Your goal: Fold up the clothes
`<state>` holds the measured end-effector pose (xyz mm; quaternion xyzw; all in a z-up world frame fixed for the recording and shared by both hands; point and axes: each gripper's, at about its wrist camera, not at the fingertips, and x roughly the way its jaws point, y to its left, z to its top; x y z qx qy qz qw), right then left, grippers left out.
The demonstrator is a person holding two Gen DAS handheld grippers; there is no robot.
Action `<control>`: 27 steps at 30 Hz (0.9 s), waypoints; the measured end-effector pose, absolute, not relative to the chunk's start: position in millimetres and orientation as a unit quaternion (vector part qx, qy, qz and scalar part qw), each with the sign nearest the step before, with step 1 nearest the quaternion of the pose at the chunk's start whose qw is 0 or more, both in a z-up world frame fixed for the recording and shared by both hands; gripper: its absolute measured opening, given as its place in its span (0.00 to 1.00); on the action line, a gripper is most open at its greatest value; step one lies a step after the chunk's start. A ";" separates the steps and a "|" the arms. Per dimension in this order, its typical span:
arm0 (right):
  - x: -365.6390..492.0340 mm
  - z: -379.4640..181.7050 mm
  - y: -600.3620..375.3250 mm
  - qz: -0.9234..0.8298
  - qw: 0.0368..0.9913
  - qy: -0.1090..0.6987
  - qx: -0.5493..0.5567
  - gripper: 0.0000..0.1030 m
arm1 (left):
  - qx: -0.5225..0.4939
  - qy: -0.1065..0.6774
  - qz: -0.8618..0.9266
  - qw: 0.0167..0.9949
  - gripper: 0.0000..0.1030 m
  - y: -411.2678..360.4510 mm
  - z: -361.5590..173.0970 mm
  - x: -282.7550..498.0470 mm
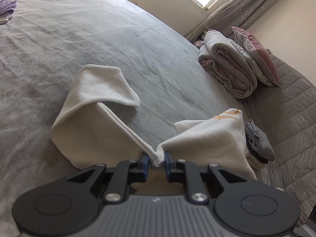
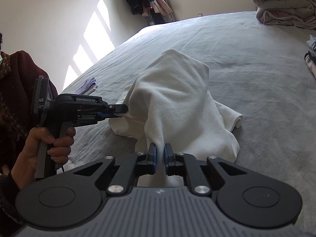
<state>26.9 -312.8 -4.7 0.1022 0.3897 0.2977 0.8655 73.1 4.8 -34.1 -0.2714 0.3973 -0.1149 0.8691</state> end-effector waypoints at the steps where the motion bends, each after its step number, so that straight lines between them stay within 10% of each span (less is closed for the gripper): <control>1: 26.2 -6.8 -312.2 0.299 0.862 0.398 0.099 0.11 | -0.265 0.403 -0.119 0.868 0.15 5.6 -33.5 70.0; 20: 22.8 -19.3 -314.4 0.348 0.812 0.464 0.067 0.20 | -0.200 0.476 -0.174 0.838 0.18 31.7 -53.2 37.7; 23: 26.5 -12.0 -321.8 0.364 0.809 0.453 0.089 0.52 | -0.205 0.481 -0.182 0.833 0.22 39.6 -53.6 37.1; 27: 37.3 -1.7 -333.6 0.353 0.824 0.426 0.120 0.52 | -0.214 0.474 -0.176 0.836 0.37 51.6 -48.3 36.0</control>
